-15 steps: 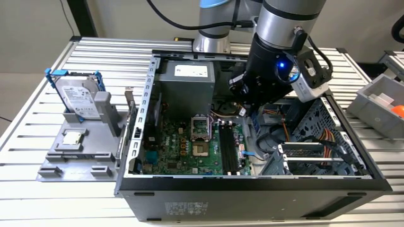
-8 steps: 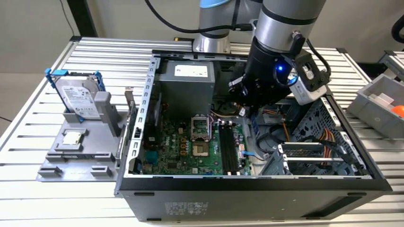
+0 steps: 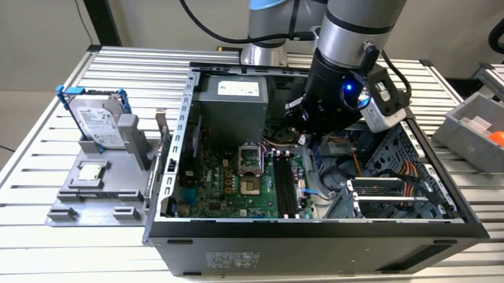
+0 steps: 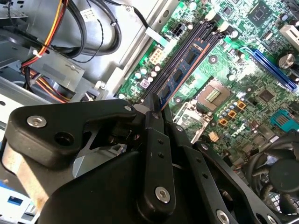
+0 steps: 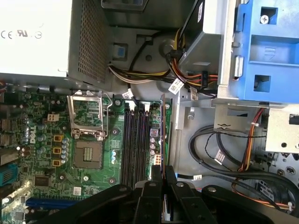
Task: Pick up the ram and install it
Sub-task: 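Insert the ram into the slot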
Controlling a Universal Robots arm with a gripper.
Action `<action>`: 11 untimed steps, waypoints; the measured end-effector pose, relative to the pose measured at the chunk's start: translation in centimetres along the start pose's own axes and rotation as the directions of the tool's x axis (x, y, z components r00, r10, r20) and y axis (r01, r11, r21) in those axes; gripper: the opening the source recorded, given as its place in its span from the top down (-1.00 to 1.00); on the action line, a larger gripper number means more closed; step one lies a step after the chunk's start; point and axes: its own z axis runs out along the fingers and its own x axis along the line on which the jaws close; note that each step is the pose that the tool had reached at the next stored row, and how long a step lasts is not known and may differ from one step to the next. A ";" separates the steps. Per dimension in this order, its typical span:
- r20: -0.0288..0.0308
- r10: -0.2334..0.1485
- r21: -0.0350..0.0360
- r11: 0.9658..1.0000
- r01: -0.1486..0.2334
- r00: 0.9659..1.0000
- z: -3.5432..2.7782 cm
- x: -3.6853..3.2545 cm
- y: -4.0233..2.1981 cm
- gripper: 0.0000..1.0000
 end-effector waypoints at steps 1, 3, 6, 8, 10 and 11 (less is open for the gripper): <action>0.000 0.000 0.000 1.000 0.000 1.000 0.00 0.00 0.00 1.00; 0.000 0.000 0.000 1.000 0.000 1.000 0.01 0.00 0.00 1.00; 0.000 0.000 0.000 1.000 0.000 1.000 0.03 0.00 0.00 1.00; 0.000 0.000 0.000 1.000 0.000 1.000 0.04 0.00 0.00 1.00; 0.000 0.000 0.000 1.000 0.000 1.000 0.10 0.00 0.00 1.00; 0.000 0.000 0.000 1.000 0.000 1.000 0.16 0.00 0.00 1.00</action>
